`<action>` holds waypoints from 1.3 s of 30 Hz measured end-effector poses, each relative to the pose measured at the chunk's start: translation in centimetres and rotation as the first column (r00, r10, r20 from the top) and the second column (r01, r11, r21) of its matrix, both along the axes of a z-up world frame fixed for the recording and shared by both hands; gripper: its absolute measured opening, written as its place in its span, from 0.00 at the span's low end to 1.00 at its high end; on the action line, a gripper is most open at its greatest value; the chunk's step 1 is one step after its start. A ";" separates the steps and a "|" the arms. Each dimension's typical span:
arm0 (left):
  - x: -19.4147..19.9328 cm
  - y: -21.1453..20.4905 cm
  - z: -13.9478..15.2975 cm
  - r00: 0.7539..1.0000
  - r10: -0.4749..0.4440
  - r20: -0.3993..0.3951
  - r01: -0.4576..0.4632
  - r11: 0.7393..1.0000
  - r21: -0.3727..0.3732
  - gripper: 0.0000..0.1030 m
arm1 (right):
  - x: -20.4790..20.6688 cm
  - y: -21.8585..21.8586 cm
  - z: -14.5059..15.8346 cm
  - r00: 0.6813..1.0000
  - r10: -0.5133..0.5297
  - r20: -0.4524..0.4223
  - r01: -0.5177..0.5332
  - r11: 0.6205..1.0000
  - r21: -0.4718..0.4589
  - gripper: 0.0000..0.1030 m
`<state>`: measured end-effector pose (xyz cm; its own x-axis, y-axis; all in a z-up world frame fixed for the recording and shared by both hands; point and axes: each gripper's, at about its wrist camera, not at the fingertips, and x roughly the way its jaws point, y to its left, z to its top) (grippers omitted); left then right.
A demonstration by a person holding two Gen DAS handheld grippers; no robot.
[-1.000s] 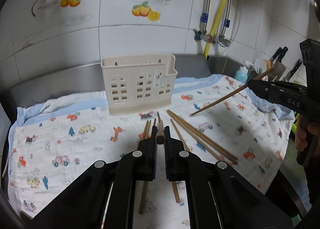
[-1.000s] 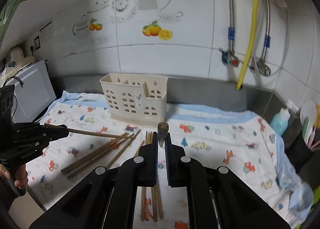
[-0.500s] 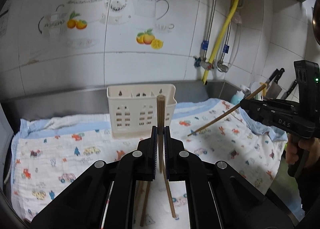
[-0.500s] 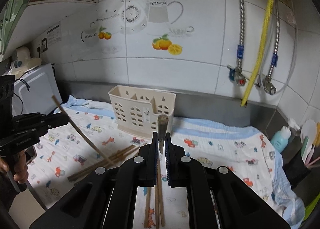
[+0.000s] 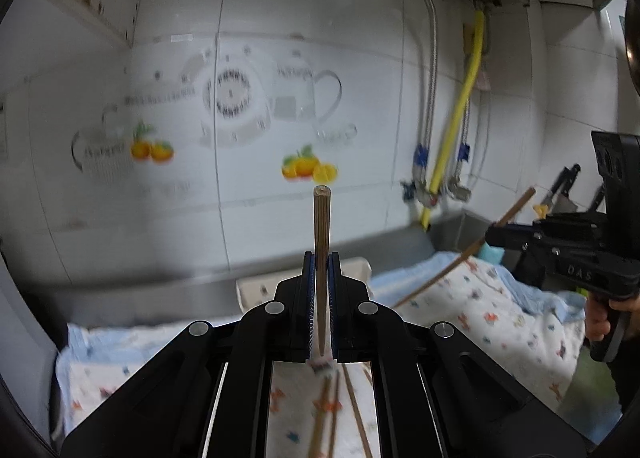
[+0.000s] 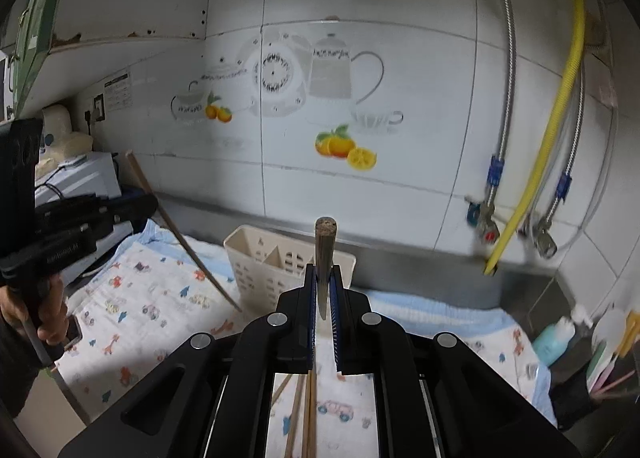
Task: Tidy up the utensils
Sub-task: 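Lift the left tool's chopstick upright while the right tool raises its chopstick, then lower the left chopstick into the beige holder while the right tool drops its own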
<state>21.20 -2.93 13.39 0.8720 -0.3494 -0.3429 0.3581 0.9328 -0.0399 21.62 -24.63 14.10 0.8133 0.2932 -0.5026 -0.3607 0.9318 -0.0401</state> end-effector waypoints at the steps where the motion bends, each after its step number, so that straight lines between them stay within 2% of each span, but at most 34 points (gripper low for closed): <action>1: 0.4 0.1 0.8 1.000 0.007 0.017 -0.007 1.000 -0.001 0.05 | 0.5 0.1 0.4 1.000 -0.001 0.007 0.001 1.000 -0.003 0.06; 7: 1.7 0.0 4.2 0.992 0.050 0.117 -0.052 0.998 0.017 0.05 | 3.2 1.1 1.1 1.000 0.004 0.010 -0.004 1.000 -0.013 0.06; 11: 3.5 -0.2 4.4 0.990 0.080 0.114 -0.084 0.996 0.034 0.05 | 5.3 1.8 0.3 1.000 0.007 -0.014 -0.007 1.000 -0.006 0.06; 16: 6.3 0.1 2.1 0.993 0.110 0.052 -0.112 0.992 0.052 0.05 | 7.4 2.6 -1.8 0.998 0.010 -0.056 -0.011 1.000 -0.006 0.06; 18: 7.5 0.7 0.7 0.994 0.111 0.005 -0.111 0.993 0.035 0.05 | 7.9 2.6 -2.6 0.997 0.009 -0.073 -0.009 1.000 0.000 0.06; 27: 9.9 1.7 -3.4 0.986 0.124 -0.109 -0.121 0.992 0.030 0.05 | 9.8 2.4 -5.8 0.990 -0.004 -0.138 0.006 1.000 0.014 0.06; 33: 10.5 1.7 -4.2 0.981 0.120 -0.151 -0.117 0.993 0.027 0.06 | 10.3 2.6 -6.6 0.988 -0.006 -0.153 0.007 1.000 0.007 0.06; 39: 10.2 1.6 -3.9 0.982 0.121 -0.143 -0.118 0.993 0.029 0.08 | 10.5 2.6 -6.6 0.989 -0.012 -0.148 0.014 1.000 0.011 0.09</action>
<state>31.44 -1.29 9.44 0.8480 -0.2370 -0.4740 0.2354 0.9698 -0.0638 32.08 -21.99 7.55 0.7341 0.2899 -0.6140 -0.3499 0.9365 0.0238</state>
